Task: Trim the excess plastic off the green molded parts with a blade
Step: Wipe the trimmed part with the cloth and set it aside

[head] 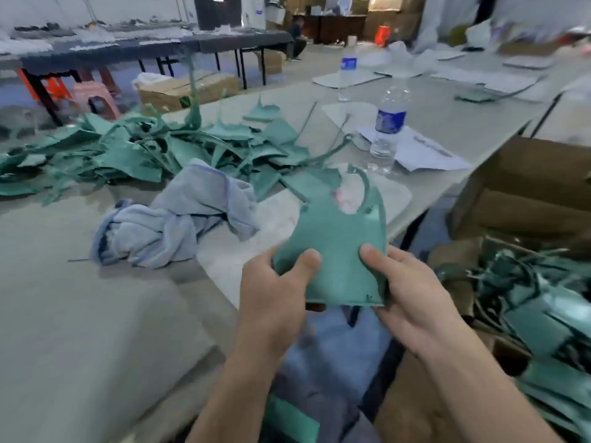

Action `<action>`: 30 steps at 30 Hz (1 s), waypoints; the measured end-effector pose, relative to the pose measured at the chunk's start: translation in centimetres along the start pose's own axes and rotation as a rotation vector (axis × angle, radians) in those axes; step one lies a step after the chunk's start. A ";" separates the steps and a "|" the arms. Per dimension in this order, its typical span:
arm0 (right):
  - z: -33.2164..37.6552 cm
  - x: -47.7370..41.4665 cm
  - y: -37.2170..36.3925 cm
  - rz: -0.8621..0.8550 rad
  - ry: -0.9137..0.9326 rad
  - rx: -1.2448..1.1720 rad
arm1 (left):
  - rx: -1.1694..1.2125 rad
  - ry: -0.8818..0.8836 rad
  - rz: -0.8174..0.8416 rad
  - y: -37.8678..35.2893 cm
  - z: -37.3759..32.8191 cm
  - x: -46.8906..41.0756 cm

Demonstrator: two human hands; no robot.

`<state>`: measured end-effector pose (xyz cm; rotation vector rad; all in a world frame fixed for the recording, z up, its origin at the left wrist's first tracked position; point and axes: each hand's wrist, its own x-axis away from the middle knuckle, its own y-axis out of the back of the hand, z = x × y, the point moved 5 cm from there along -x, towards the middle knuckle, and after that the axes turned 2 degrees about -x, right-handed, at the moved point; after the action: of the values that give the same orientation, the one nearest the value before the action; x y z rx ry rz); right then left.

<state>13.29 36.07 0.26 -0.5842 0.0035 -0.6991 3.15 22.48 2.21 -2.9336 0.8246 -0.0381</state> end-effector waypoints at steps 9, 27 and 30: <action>-3.1 14.3 22.6 -0.683 -0.093 -0.176 | -0.134 0.303 0.416 -19.6 10.6 7.7; -5.6 21.5 42.8 -1.198 -0.245 -0.261 | -0.309 0.442 0.821 -31.0 20.1 14.8; -8.0 16.6 37.8 -1.069 -0.261 -0.297 | -0.312 0.380 0.701 -29.3 19.6 11.8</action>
<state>47.46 45.15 -22.55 -0.9634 -0.4861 -1.6685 29.39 42.87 -14.47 -2.7397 2.0286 -0.4583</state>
